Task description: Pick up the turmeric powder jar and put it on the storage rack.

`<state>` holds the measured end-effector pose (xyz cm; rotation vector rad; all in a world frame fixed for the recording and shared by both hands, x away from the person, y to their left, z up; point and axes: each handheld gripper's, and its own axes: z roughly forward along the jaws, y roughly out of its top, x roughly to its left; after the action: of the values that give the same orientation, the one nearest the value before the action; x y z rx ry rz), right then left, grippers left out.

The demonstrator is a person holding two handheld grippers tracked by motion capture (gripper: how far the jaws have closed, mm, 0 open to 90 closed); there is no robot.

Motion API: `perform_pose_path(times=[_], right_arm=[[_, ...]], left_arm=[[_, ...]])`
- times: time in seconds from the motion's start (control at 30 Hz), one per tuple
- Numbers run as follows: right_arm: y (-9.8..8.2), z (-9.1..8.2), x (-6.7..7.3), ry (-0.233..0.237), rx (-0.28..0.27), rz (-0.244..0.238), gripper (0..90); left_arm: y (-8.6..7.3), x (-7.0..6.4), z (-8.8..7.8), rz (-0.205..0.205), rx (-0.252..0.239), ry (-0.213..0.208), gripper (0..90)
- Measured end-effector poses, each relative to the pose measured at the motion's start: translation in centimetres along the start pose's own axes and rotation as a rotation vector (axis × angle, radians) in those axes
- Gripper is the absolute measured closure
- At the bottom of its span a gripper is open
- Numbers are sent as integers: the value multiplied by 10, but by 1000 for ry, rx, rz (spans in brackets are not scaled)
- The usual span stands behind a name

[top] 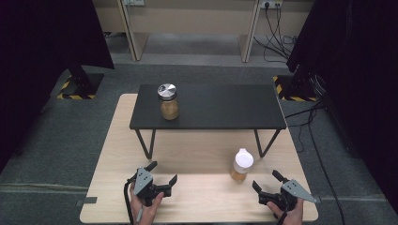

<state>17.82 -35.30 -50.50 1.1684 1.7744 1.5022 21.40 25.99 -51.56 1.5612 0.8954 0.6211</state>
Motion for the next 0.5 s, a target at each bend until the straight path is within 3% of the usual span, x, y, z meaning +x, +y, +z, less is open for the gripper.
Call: perform_pose_path(times=[0.3, 0.5], right_arm=[[7, 4, 5, 30, 40, -101, 19], [9, 10, 6, 54, 46, -107, 20]], left_arm=[[0, 1, 0, -8, -2, -2, 11], [0, 1, 0, -6, -3, 0, 11]])
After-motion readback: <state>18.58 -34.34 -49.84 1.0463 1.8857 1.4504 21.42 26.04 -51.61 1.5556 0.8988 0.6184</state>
